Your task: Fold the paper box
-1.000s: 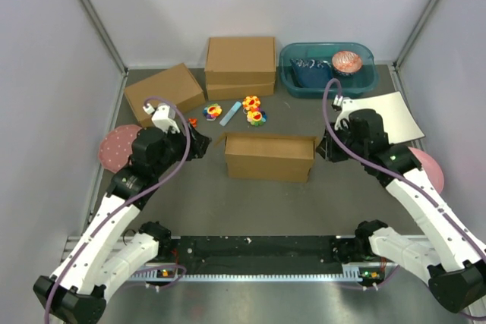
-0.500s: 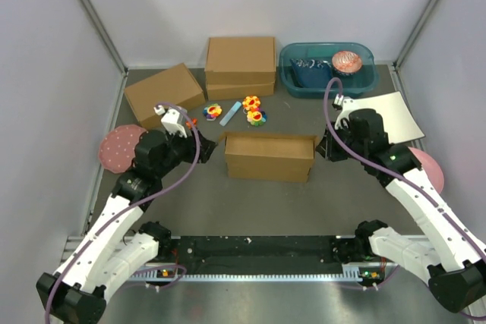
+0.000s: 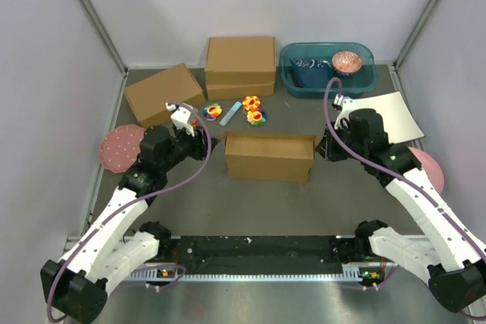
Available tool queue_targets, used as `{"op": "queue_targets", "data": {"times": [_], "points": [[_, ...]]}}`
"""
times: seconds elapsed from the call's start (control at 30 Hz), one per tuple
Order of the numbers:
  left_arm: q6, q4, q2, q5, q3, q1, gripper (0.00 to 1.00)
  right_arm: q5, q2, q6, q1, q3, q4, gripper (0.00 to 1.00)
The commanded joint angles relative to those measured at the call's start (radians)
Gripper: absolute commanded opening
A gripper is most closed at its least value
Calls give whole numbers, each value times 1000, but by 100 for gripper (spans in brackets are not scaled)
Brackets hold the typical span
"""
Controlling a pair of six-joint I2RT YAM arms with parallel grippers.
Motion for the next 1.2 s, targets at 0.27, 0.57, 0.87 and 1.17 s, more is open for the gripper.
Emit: {"op": "queue_targets", "data": {"times": [0.27,0.57,0.87,1.17], "points": [[115,48,47,14,25,-33,47,-21,11,19,11,41,27,15],[106,42,87,5,31,-40,31,-27,19,17,10,43,27,15],[43,65,65,45,35,-40,11,-43,16,68,10,64,26,11],[-21,71,62,86,31,-43,6,-63,16,116,13,74,30,4]]}}
